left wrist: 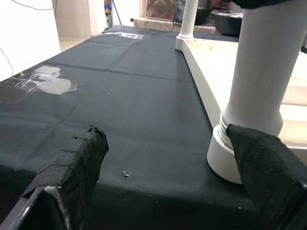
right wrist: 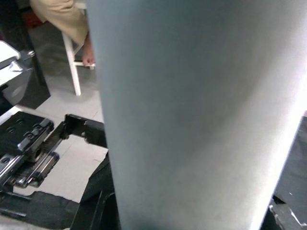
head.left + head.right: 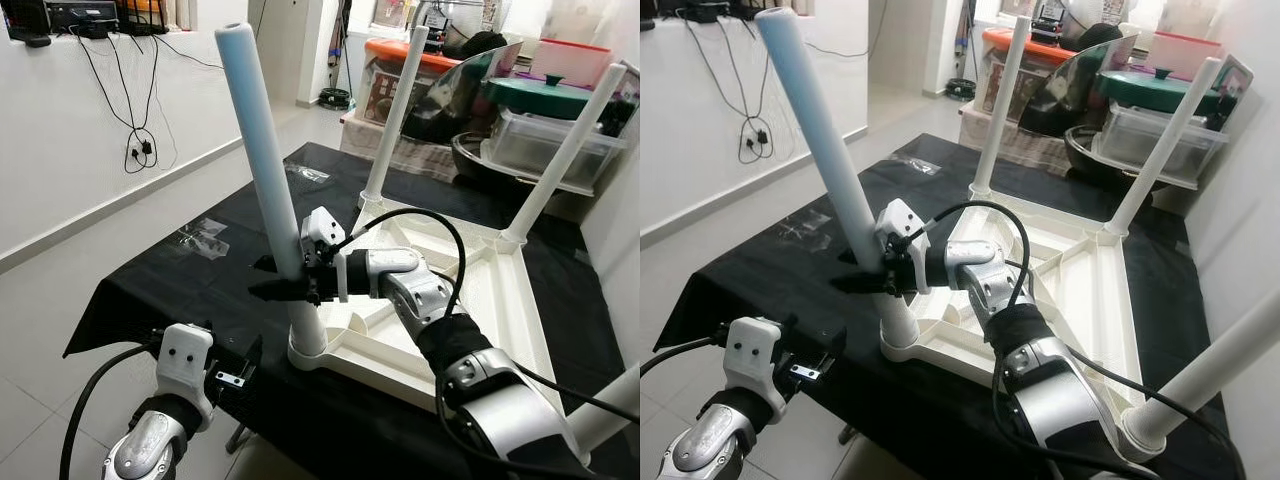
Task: Building children table
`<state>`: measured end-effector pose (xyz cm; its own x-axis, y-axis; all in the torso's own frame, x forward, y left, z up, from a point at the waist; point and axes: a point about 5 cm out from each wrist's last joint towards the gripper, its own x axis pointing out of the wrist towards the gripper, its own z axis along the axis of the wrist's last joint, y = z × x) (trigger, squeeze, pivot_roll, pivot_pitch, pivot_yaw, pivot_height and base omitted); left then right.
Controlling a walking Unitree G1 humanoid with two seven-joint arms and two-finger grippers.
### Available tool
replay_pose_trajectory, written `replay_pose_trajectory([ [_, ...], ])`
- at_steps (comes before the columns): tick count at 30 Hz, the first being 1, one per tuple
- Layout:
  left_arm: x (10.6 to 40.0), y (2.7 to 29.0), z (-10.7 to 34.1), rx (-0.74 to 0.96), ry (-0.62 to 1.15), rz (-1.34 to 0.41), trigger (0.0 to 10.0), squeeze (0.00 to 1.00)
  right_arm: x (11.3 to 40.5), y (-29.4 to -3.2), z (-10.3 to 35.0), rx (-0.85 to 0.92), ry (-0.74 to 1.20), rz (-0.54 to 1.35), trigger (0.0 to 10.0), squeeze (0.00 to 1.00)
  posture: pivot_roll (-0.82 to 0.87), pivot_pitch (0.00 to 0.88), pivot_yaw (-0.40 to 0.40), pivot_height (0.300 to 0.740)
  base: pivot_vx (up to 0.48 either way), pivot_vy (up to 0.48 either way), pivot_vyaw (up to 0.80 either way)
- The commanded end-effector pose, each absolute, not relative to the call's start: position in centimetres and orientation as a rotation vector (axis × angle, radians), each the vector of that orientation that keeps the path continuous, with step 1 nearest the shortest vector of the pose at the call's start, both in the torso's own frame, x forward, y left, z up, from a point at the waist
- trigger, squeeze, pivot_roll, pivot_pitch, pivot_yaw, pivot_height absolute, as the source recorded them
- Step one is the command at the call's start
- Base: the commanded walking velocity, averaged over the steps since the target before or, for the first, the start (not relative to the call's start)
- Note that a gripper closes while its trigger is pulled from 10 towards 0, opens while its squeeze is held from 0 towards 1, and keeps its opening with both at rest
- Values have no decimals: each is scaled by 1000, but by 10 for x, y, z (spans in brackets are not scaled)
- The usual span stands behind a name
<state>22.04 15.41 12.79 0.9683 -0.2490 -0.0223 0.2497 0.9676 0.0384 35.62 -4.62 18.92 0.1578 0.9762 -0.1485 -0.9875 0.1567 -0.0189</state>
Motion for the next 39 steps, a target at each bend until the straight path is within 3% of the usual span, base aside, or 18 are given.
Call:
replay_pose_trajectory([
  [1,219,152,128,30,17,-257,10000,0,348,-40,157,-26,240,1413,0,0,153,0,-179,740,0,0,0],
  [10,221,154,126,30,26,-244,10000,0,357,-59,146,104,249,1203,0,0,139,0,-161,740,0,0,0],
  [23,222,154,126,31,28,-246,10000,0,354,-71,137,145,223,1122,0,0,124,0,-141,740,0,0,0],
  [32,224,155,127,36,27,-248,10000,0,345,-66,135,89,176,1159,0,0,124,0,-137,740,0,0,0],
  [34,225,155,127,35,26,-251,10000,0,338,-61,137,-41,150,1292,0,0,120,0,-127,740,0,0,0],
  [39,225,155,127,36,26,-255,10000,0,333,-56,141,-134,151,1422,0,0,118,0,-128,740,0,0,0],
])
